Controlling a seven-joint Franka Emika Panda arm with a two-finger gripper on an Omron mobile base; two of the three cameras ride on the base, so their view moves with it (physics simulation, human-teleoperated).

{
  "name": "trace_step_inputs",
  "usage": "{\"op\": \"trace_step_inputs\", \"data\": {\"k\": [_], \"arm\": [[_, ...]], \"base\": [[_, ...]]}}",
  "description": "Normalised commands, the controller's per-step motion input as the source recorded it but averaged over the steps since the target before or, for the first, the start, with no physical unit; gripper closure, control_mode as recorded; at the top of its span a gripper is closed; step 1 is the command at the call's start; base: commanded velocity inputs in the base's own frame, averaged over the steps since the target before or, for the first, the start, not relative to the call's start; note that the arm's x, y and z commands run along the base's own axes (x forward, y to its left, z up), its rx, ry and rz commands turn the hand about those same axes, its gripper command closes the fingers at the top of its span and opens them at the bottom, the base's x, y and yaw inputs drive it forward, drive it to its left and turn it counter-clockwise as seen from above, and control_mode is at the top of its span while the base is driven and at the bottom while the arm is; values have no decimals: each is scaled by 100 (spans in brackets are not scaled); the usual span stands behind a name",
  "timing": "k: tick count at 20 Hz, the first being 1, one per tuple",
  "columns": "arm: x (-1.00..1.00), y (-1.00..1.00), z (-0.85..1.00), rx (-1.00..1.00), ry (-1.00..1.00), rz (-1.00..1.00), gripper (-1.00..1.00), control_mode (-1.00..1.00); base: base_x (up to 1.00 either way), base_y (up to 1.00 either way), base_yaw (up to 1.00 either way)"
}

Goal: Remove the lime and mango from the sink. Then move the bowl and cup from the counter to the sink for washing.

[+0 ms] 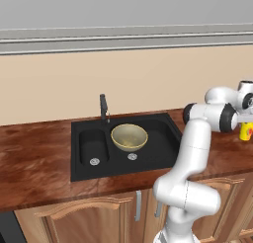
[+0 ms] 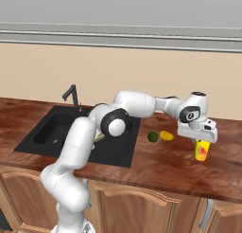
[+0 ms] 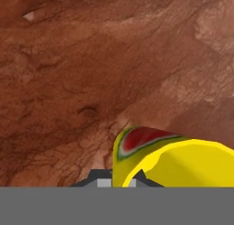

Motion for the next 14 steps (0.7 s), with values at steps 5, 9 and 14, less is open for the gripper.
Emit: {"op": "trace_step_inputs", "data": {"k": [5, 9, 14], "arm": [[-6, 7, 14, 12, 4, 0, 100, -100], [-8, 11, 16, 9, 0, 0, 100, -100], [-7, 13, 16, 2, 0, 0, 100, -100]], "base": [[0, 0, 0], [0, 0, 0], [0, 0, 0]]}}
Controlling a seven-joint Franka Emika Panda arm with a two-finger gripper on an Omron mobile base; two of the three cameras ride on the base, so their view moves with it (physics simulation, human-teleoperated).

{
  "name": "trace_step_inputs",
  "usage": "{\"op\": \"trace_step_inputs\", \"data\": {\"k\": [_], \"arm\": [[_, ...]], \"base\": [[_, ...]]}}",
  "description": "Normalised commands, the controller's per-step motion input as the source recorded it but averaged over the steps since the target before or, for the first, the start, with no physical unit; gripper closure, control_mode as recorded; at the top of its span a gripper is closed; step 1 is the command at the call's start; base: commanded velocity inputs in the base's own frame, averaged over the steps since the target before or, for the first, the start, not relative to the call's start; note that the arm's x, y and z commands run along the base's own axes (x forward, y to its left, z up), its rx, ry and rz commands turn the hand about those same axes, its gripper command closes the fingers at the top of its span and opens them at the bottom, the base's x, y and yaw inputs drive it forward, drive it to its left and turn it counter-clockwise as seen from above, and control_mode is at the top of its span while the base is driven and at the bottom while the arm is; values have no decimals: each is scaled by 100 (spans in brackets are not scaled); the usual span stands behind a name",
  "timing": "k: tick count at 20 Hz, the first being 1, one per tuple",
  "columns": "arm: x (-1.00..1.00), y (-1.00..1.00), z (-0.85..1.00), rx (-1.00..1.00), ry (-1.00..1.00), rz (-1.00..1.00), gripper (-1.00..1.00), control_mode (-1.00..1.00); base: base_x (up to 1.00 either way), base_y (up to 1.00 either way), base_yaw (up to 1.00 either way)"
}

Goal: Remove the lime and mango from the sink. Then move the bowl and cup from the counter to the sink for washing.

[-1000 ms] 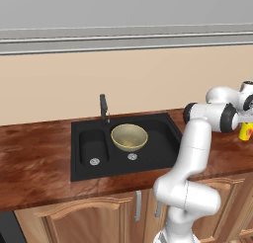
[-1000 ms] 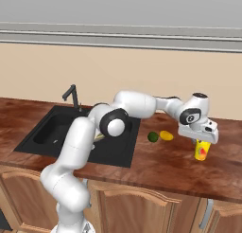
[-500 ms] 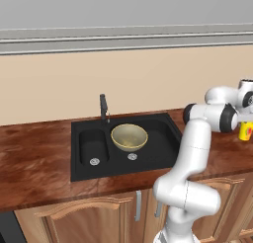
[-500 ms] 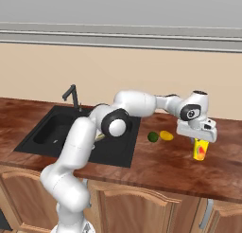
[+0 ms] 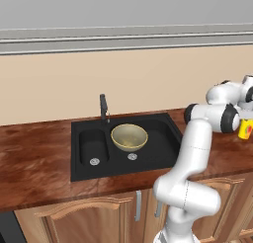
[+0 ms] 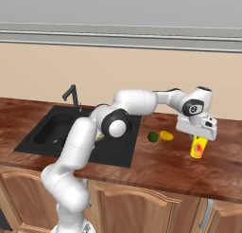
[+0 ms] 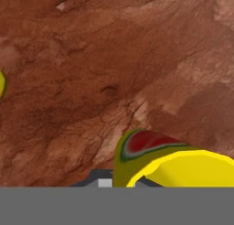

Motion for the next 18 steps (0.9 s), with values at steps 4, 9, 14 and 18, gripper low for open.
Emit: {"op": "trace_step_inputs", "data": {"k": [4, 9, 14, 18], "arm": [[-8, 18, 17, 0, -1, 0, 100, -100], [-12, 18, 11, 0, -5, 0, 100, -100], [-19, 20, 3, 0, -12, 0, 100, -100], [-20, 23, 3, -4, -14, 0, 100, -100]], "base": [[0, 0, 0], [0, 0, 0], [0, 0, 0], [0, 0, 0]]}}
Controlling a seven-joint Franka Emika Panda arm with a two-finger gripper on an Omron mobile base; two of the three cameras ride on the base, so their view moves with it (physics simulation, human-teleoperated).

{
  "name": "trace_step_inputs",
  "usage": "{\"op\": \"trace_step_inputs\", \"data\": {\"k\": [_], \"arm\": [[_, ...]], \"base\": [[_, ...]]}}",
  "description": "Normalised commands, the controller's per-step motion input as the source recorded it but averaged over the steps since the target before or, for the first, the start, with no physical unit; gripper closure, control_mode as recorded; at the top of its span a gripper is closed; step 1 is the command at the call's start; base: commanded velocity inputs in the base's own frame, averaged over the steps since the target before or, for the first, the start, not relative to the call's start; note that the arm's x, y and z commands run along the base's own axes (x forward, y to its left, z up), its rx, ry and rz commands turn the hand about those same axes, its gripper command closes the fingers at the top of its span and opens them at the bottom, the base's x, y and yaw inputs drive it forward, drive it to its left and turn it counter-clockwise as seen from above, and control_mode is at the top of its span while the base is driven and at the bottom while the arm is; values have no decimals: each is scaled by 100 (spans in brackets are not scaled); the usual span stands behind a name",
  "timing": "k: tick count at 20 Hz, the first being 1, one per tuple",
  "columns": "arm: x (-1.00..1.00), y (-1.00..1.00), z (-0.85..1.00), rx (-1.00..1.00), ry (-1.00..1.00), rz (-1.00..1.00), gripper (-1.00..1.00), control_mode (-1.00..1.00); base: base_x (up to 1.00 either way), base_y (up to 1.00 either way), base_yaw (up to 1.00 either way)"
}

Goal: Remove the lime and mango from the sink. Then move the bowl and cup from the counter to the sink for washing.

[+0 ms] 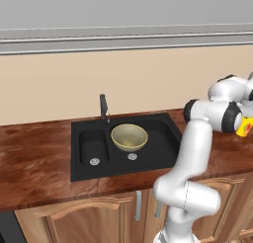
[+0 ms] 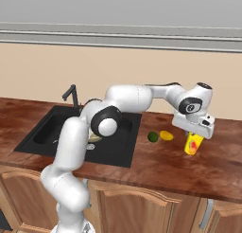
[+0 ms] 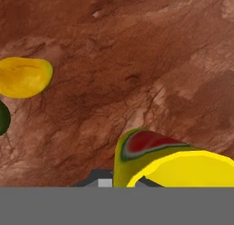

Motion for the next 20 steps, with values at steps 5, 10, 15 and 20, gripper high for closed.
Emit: {"op": "trace_step_inputs", "data": {"k": [5, 10, 15, 20], "arm": [[-15, 20, 16, -11, -4, 0, 100, -100], [-11, 21, 23, -12, 0, 0, 100, -100], [-5, 16, 24, -4, 4, 0, 100, -100], [-3, 16, 22, 0, 3, 0, 100, -100]], "base": [[0, 0, 0], [0, 0, 0], [0, 0, 0], [0, 0, 0]]}}
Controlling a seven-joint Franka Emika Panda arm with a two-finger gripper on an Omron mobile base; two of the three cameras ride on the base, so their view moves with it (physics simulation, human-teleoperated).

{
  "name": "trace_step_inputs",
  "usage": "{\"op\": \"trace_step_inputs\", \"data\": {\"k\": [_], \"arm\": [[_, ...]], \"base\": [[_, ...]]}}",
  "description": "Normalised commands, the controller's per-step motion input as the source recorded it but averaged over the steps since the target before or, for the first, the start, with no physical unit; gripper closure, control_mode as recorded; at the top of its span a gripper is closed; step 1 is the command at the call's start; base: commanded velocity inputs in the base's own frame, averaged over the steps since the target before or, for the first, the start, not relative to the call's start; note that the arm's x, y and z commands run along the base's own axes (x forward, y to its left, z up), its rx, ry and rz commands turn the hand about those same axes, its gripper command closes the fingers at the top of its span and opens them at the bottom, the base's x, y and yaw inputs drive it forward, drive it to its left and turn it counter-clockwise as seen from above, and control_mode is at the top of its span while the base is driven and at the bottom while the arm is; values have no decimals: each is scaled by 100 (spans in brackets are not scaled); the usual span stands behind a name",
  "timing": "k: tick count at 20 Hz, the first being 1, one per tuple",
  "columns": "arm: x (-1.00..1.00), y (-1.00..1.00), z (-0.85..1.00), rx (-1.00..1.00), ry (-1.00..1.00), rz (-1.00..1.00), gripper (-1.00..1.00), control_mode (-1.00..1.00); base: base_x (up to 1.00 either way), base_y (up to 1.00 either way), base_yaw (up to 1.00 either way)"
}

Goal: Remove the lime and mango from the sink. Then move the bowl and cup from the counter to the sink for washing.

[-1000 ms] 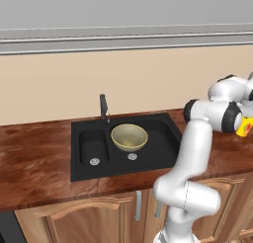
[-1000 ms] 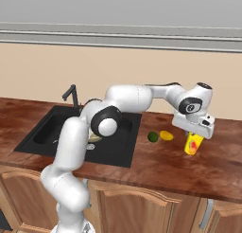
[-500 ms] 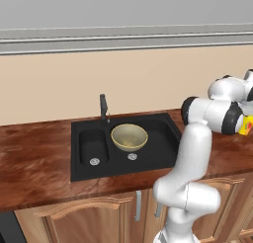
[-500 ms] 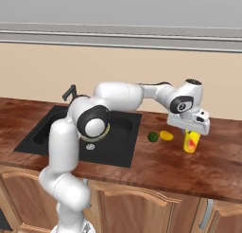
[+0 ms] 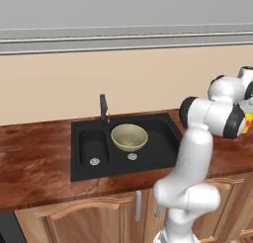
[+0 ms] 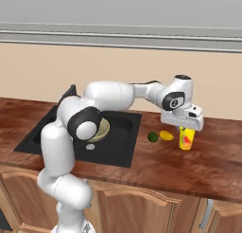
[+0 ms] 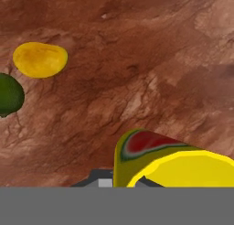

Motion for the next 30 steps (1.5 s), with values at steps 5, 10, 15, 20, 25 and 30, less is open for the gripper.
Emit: {"op": "trace_step_inputs", "data": {"k": [5, 10, 15, 20, 25, 30], "arm": [[-4, 17, 23, 0, 0, 0, 100, -100], [-7, 21, 18, 0, 0, 0, 100, -100], [-12, 27, 9, 0, 0, 0, 100, -100], [-8, 29, 7, -1, 0, 0, 100, -100], [-7, 33, 5, -3, 0, 0, 100, -100], [-8, 33, 2, -2, -1, 0, 100, -100]], "base": [[0, 0, 0], [0, 0, 0], [0, 0, 0], [0, 0, 0], [0, 0, 0], [0, 0, 0]]}}
